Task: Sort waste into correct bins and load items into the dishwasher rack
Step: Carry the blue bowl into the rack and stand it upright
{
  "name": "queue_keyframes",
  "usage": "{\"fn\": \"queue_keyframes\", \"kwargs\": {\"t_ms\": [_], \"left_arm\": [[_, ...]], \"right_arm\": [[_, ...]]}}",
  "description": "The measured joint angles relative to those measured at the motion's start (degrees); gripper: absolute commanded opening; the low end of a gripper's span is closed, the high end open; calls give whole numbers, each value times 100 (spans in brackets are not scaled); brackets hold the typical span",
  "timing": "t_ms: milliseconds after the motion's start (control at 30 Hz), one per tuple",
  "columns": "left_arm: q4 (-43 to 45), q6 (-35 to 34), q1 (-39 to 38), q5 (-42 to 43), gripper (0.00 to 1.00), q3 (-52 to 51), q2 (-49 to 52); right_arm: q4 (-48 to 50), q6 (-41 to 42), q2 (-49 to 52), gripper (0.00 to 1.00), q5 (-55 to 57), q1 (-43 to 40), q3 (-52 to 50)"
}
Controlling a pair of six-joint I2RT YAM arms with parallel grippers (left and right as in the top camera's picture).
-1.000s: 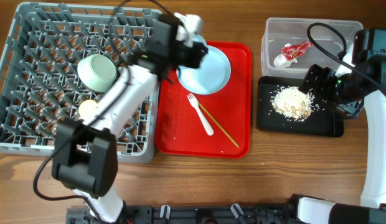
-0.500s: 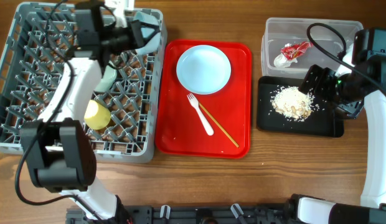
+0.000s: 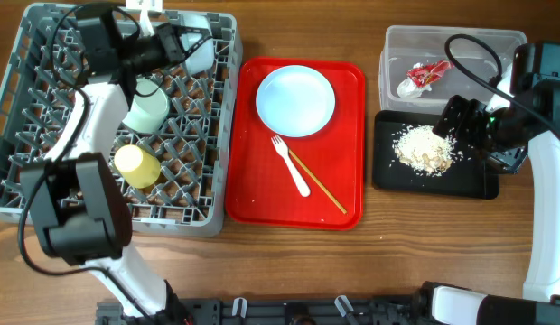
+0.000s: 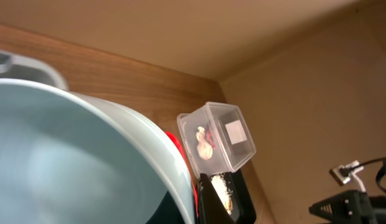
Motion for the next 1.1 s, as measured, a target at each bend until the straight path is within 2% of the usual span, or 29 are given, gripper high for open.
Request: {"fn": "queue_keyframes", "kwargs": {"t_ms": [300,833,867,933,1033,1067,1100], "left_arm": [[527,-776,138,164,4,0,468],[538,-907,138,223,4,0,555],[538,-907,138,212,6,0,555],[549,-914,138,199,28,0,560],[535,-946,146,101,31,2,584],[525,-949,162,79,34,2,605],[516,-949,186,59,43,2,649]], "right_arm": [[-9,0,0,100,0,0,0],[-26,0,0,100,0,0,0],[-28,2,0,100,0,0,0],[-28,2,0,100,0,0,0],[-44,2,0,100,0,0,0],[-44,2,0,100,0,0,0],[-46,2,0,100,0,0,0]]}}
